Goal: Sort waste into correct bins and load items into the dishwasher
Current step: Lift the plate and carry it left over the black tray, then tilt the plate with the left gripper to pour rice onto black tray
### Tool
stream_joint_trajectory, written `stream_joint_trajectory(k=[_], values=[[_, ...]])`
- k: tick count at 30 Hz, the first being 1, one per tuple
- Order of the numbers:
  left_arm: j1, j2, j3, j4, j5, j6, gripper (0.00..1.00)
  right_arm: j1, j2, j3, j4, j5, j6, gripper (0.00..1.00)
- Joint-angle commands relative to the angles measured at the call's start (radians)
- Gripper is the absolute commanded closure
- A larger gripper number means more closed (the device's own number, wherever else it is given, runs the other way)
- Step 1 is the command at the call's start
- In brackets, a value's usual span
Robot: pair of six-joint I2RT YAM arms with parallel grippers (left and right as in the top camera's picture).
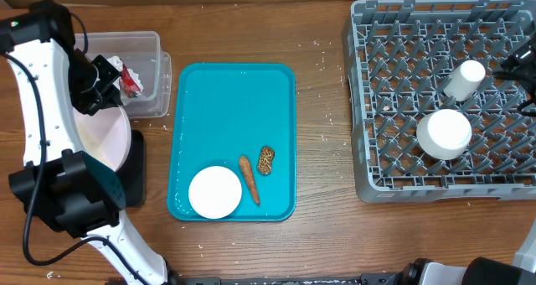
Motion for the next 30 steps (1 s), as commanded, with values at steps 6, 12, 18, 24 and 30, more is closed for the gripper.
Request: stream_joint_trajectory(k=[6, 12, 18, 24, 30], values=[[0.022, -0.038, 0.019, 0.009, 0.05, 0.051, 0.95, -0.001, -0.005, 0.007, 0.004, 0.01, -0.005, 0.0], [0.022, -0.038, 0.015, 0.021, 0.074, 0.052, 0.95, -0.001, -0.005, 0.006, 0.004, 0.01, -0.005, 0.0], [0.029, -0.038, 0.015, 0.008, 0.079, 0.059, 0.96, -0.001, -0.005, 0.007, 0.004, 0.01, -0.005, 0.0], [0.082, -0.038, 0.014, -0.002, 0.158, 0.101, 0.96, -0.001, -0.005, 0.006, 0.004, 0.01, -0.005, 0.0], [0.105, -0.038, 0.008, -0.013, 0.199, 0.153, 0.96, -0.001, -0.005, 0.006, 0.004, 0.01, -0.005, 0.0]])
